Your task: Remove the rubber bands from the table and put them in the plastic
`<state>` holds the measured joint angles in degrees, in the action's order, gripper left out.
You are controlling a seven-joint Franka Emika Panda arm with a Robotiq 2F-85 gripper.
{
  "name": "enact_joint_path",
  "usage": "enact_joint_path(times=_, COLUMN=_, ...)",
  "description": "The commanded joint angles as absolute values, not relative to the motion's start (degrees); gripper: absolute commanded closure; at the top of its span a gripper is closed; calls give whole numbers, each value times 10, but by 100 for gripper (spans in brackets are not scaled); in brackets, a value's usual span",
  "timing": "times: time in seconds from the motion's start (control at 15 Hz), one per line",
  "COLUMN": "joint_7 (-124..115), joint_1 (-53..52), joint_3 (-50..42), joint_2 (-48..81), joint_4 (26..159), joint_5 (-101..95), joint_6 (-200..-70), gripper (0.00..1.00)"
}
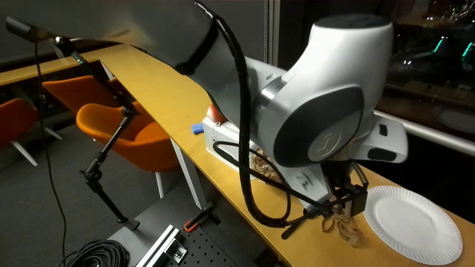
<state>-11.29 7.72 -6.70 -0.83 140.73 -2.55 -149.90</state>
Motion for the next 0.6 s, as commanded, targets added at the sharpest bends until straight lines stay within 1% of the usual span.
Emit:
enact_joint_path(times=0.0, joint_7=-91, joint_1=59, joint_3=-55, joint_2=71, joint_4=1389, joint_5=-3, joint_6=-1558, gripper=0)
enact_joint_path(times=0.27, joint_7=-92, joint_1=47, joint_3=-60, joint_2=165, joint_4=1348, joint_5=-28, joint_6=-1614, gripper=0)
enact_joint_path(times=0.53, joint_7=-98, joint_1=32, joint_3=-80, joint_2=234, joint_4=1271, joint_5=-50, joint_6=-1621, gripper=0)
